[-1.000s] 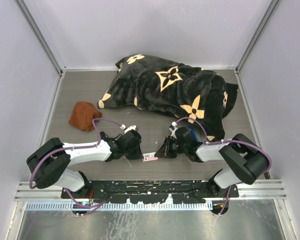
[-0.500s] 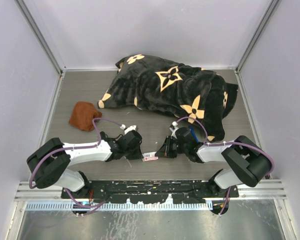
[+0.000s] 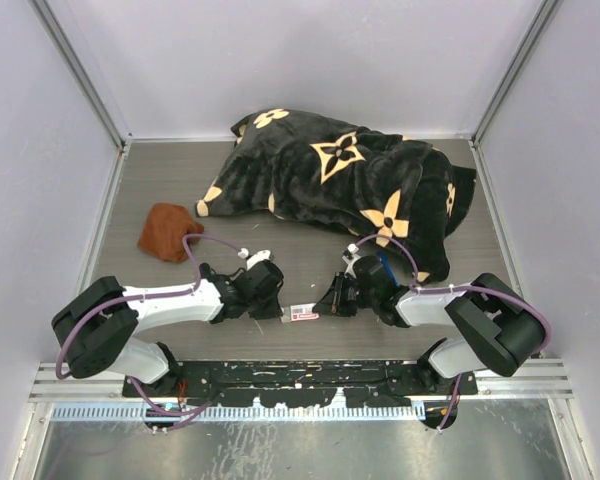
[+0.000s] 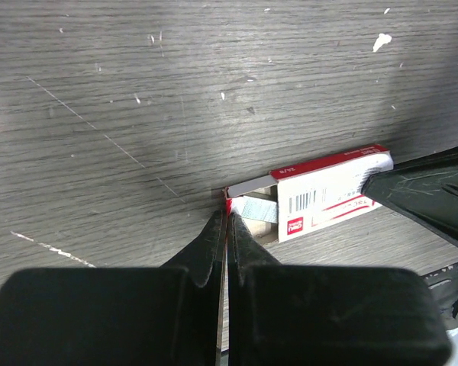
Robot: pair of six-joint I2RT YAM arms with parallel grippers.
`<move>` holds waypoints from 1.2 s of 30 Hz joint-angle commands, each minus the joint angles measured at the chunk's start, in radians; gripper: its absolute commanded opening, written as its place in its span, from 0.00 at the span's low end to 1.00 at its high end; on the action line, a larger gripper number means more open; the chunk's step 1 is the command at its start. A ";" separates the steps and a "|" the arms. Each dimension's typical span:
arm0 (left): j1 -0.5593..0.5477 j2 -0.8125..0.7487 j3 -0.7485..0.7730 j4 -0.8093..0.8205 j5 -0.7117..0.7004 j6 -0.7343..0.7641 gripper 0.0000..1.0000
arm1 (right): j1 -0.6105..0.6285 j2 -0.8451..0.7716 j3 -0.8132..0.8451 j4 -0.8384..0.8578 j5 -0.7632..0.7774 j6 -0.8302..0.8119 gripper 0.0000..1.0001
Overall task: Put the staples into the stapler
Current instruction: Open the staple box at the center of the board.
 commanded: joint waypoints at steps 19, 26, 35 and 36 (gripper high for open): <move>0.019 -0.036 0.025 -0.090 -0.047 0.055 0.00 | -0.013 -0.019 -0.006 -0.004 0.033 -0.018 0.00; 0.023 -0.051 0.027 -0.101 -0.053 0.071 0.00 | -0.017 -0.017 -0.004 -0.005 0.028 -0.019 0.00; 0.029 -0.058 0.022 -0.106 -0.055 0.079 0.00 | -0.021 -0.019 -0.001 -0.007 0.026 -0.020 0.00; 0.030 -0.059 0.022 -0.106 -0.054 0.080 0.00 | -0.021 -0.017 0.000 -0.008 0.025 -0.020 0.00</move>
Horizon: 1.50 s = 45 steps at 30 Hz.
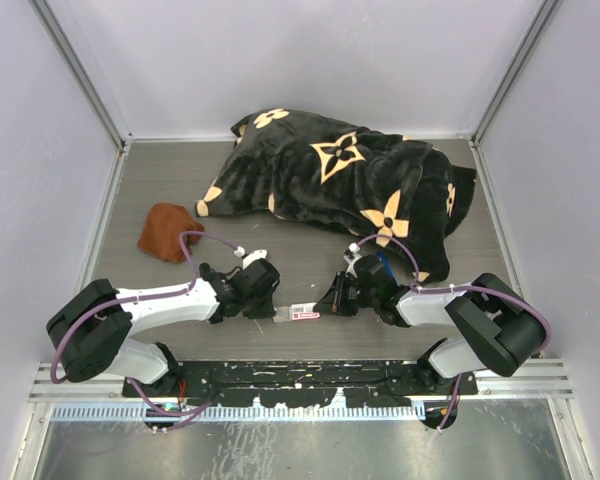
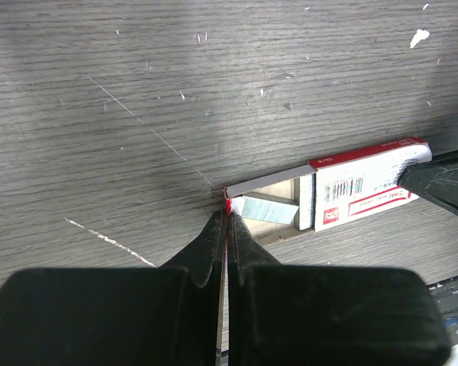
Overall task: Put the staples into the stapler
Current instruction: Open the staple box at the center of the board.
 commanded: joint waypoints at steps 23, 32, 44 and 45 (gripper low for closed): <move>0.037 0.073 0.113 0.012 -0.015 0.137 0.00 | -0.042 -0.045 0.001 0.000 0.068 -0.018 0.00; 0.073 0.117 0.141 0.058 0.029 0.190 0.00 | -0.083 -0.044 -0.008 0.009 0.073 -0.019 0.00; 0.122 0.196 0.207 0.081 0.046 0.244 0.00 | -0.139 -0.029 0.006 0.026 0.075 -0.025 0.00; 0.131 0.203 0.211 0.084 0.052 0.248 0.00 | -0.147 -0.026 0.008 0.026 0.072 -0.028 0.00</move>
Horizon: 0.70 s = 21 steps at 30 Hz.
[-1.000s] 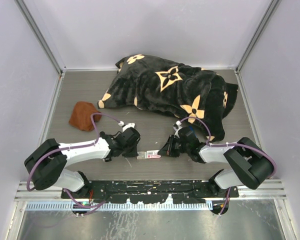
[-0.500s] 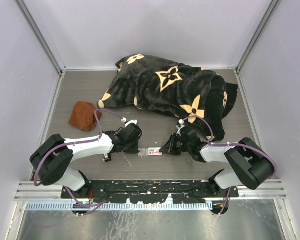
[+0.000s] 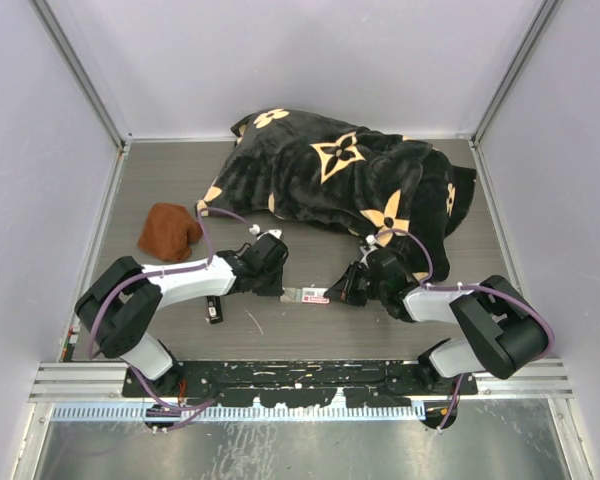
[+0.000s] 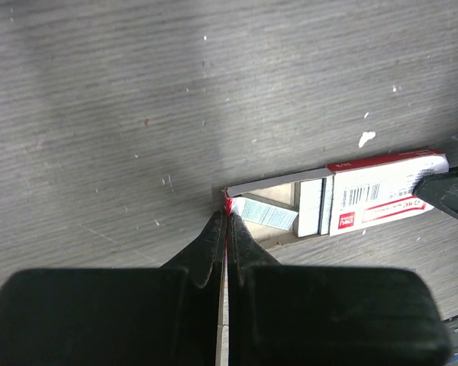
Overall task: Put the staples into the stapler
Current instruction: Open the staple box at the center of the board.
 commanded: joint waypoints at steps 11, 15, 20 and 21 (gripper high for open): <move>0.058 0.094 0.112 0.043 0.046 0.094 0.00 | -0.064 0.036 0.055 0.024 0.001 -0.057 0.00; 0.068 0.103 0.111 0.039 0.045 0.092 0.00 | -0.075 0.032 0.053 0.025 0.007 -0.056 0.00; 0.080 0.099 0.108 0.044 0.045 0.091 0.00 | -0.091 0.028 0.048 0.023 0.004 -0.058 0.00; 0.081 0.097 0.108 0.042 0.044 0.092 0.00 | -0.093 0.028 0.047 0.022 0.004 -0.060 0.00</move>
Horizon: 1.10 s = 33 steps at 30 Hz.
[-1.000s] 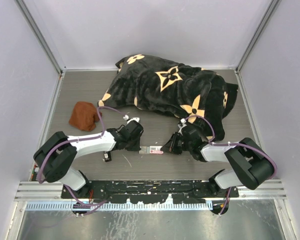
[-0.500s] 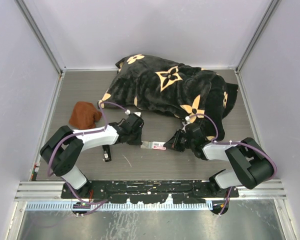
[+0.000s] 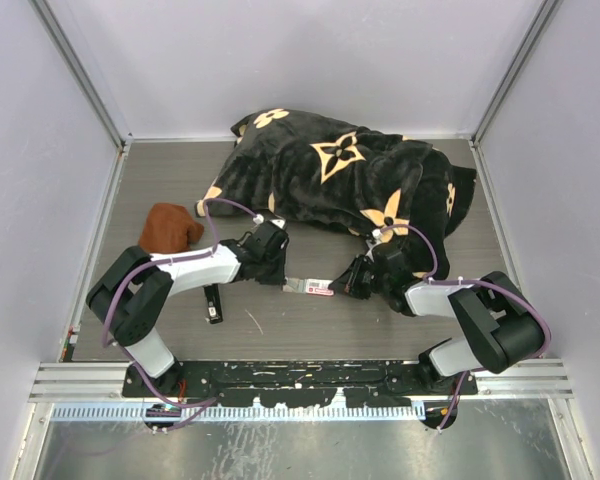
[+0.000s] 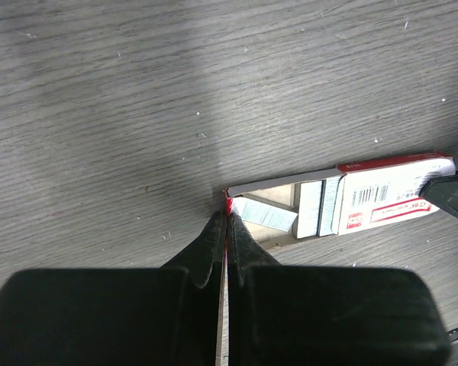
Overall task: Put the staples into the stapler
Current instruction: Open the staple box at the center of the board.
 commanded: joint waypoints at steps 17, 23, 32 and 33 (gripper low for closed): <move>0.024 0.010 0.029 0.020 0.008 0.022 0.05 | -0.039 -0.002 0.019 0.015 -0.006 -0.035 0.20; 0.024 -0.014 0.030 0.008 -0.002 0.030 0.32 | -0.041 -0.021 0.018 0.005 -0.009 -0.036 0.42; 0.025 -0.150 -0.012 0.016 -0.077 0.050 0.63 | -0.057 -0.102 0.028 -0.055 -0.007 -0.063 0.59; 0.025 -0.171 -0.024 0.028 -0.084 0.053 0.66 | -0.060 -0.113 0.031 -0.070 -0.002 -0.069 0.63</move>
